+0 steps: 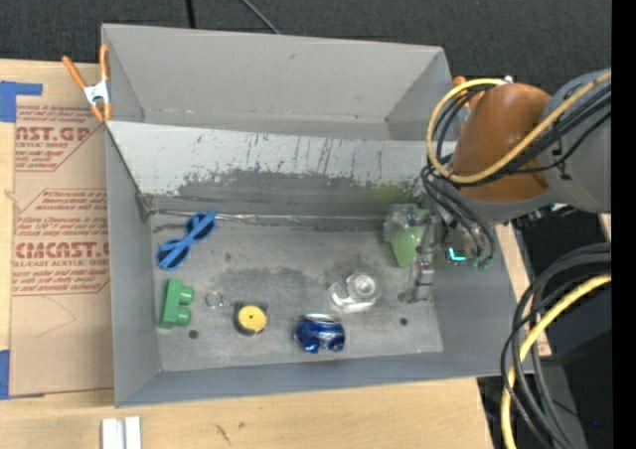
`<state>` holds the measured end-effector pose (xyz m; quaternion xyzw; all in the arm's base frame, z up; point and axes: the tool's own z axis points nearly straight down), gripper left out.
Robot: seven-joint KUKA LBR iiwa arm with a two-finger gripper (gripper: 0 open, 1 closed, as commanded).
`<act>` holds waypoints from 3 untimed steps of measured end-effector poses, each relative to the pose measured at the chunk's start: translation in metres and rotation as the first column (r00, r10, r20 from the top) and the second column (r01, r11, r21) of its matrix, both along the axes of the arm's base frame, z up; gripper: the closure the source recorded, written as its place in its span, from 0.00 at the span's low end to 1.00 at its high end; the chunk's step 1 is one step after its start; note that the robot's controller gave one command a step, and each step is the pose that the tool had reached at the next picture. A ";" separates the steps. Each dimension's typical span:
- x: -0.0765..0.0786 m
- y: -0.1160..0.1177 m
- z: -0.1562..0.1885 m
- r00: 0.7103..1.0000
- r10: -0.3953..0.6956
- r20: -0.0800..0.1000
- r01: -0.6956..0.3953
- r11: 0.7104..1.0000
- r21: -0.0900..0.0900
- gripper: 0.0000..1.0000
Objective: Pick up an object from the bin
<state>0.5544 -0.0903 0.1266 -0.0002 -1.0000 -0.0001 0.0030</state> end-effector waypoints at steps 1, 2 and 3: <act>-0.039 0.050 0.010 1.000 0.024 0.004 -0.024 1.000 0.002 0.00; -0.056 0.086 -0.061 0.999 0.047 0.000 -0.047 0.999 0.002 0.00; -0.070 0.132 -0.056 0.997 0.077 0.016 -0.078 0.997 0.001 0.00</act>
Offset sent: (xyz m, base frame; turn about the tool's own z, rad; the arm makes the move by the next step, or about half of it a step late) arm -0.0379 0.0469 0.0100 -0.0197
